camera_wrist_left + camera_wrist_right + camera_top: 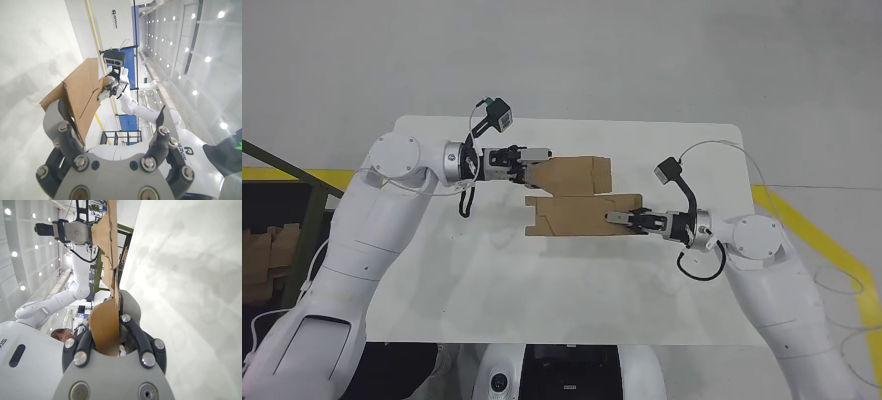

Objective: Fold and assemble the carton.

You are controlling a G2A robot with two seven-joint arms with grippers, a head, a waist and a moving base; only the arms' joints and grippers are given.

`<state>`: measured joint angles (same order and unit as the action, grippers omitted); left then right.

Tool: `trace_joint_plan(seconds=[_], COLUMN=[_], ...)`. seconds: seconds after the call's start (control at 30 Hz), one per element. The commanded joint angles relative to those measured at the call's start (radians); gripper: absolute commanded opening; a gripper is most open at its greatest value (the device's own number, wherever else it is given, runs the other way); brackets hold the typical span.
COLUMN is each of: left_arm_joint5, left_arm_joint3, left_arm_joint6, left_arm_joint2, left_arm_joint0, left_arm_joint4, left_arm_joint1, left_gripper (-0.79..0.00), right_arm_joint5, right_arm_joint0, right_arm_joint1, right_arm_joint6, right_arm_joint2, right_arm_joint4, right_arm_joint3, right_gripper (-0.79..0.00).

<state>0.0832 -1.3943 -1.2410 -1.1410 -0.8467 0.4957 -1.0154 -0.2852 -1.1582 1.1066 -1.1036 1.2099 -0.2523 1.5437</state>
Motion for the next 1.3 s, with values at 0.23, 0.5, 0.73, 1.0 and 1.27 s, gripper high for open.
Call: trace_joint_plan(seconds=[0.23,0.5,0.73,1.0,1.27], left_arm_joint5=[0.011,0.014,0.011,0.010,0.012], left_arm_joint3=[0.009,0.015,0.025,0.033,0.034], left_arm_joint6=[0.005,0.007,0.000,-0.002,-0.001], left_arm_joint2=[0.006,0.007,0.004,0.004,0.001], left_arm_joint0=[0.003,-0.001,-0.001,-0.001,-0.003], left_arm_joint4=[-0.020,-0.029,-0.041,-0.054,-0.055], left_arm_joint1=[-0.001,0.000,0.002,0.003,0.005], left_gripper=[0.000,-0.477,-0.597,-0.683,-0.677], right_arm_joint5=[0.004,0.007,0.015,0.029,0.048], right_arm_joint0=[-0.003,-0.007,-0.005,-0.003,0.001], right_arm_joint1=[-0.005,-0.009,-0.012,-0.015,-0.017], right_arm_joint6=[0.006,0.008,0.011,0.022,0.035], right_arm_joint2=[0.000,0.001,0.000,-0.002,-0.006], right_arm_joint4=[0.000,-0.007,-0.006,-0.008,-0.013], right_arm_joint3=[0.014,0.023,0.031,0.035,0.036], right_gripper=[-0.785,-0.785,-0.785,-0.785,-0.785])
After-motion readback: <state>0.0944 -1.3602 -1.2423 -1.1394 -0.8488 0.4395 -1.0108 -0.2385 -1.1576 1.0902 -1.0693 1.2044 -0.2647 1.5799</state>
